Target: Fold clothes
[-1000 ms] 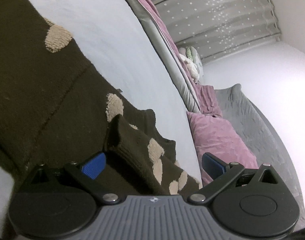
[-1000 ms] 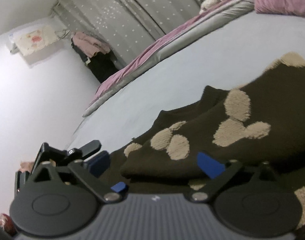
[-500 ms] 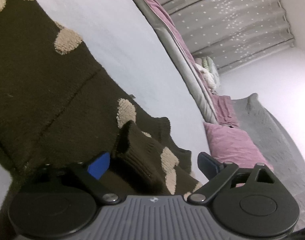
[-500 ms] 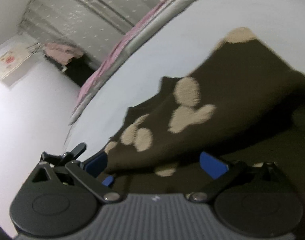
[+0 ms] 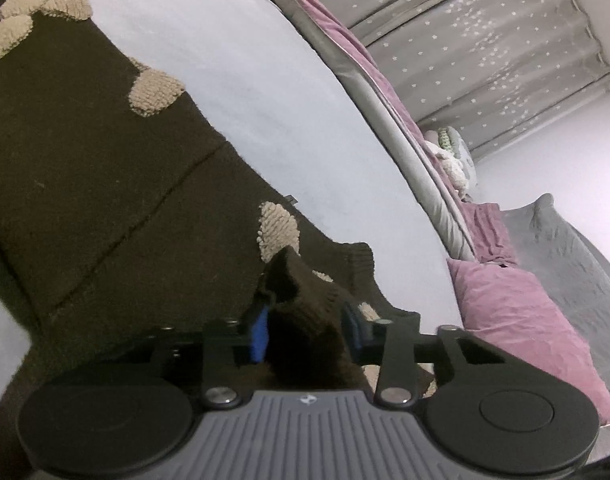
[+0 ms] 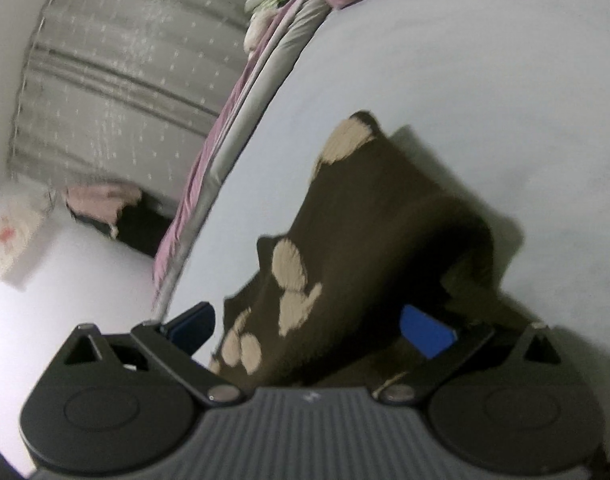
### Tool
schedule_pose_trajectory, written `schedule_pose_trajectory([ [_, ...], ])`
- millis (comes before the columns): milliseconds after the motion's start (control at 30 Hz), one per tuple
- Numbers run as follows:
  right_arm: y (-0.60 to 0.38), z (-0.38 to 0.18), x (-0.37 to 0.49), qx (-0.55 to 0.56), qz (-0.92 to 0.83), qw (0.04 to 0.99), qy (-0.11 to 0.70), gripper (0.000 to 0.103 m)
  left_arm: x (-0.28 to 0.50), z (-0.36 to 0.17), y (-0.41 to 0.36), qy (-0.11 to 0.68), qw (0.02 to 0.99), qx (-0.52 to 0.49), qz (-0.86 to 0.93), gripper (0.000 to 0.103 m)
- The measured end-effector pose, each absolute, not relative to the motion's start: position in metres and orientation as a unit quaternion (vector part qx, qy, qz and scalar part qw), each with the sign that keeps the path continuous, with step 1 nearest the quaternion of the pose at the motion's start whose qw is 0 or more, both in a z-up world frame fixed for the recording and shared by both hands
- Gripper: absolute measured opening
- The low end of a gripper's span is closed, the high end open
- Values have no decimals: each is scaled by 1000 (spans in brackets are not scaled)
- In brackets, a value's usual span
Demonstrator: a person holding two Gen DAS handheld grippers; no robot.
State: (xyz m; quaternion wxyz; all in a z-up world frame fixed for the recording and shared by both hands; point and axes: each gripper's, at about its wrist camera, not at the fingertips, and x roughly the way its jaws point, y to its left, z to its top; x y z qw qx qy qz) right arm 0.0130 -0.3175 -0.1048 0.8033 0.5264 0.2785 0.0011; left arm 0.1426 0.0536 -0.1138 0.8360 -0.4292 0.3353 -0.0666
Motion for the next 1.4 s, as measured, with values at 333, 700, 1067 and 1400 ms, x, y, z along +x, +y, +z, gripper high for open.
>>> schedule_pose_trajectory([
  [333,-340,-118,26,587,-24,768,253,102,135,-95,47,313,856,-405,-73,7],
  [700,-346,-128,38,601,-32,763,235,79,113,-52,51,254,899,-345,-91,6],
  [1067,-342,-127,48,568,-10,781,259,68,97,-58,83,249,927,-272,-66,6],
  [1400,-326,-119,54,497,0,817,293,71,100,-97,96,294,923,-241,-54,7],
])
